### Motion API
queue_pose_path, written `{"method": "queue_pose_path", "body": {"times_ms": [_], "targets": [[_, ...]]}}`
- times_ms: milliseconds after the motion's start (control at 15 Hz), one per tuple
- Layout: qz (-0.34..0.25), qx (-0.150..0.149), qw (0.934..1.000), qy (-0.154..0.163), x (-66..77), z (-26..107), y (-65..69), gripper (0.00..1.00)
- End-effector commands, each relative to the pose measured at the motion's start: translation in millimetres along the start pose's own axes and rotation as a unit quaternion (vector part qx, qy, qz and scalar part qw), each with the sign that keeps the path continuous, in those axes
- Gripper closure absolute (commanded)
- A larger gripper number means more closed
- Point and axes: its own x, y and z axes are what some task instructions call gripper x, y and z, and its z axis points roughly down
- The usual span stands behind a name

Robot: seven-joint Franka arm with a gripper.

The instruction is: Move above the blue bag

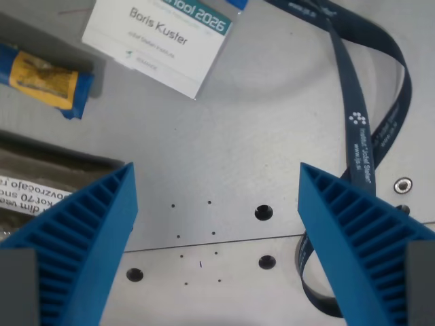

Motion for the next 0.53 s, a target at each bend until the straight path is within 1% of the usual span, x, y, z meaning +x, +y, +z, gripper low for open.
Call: {"method": "queue_pose_path", "body": {"times_ms": [67,267,533], "targets": [[-0.092,0.008,0.9956,0.012,2.6,5.8,-6.6,0.0],[-0.142,0.012,0.9897,0.016,3.9,12.8,-15.3,0.0],[-0.207,0.017,0.9779,0.02,5.1,23.9,-29.7,0.0]]}}
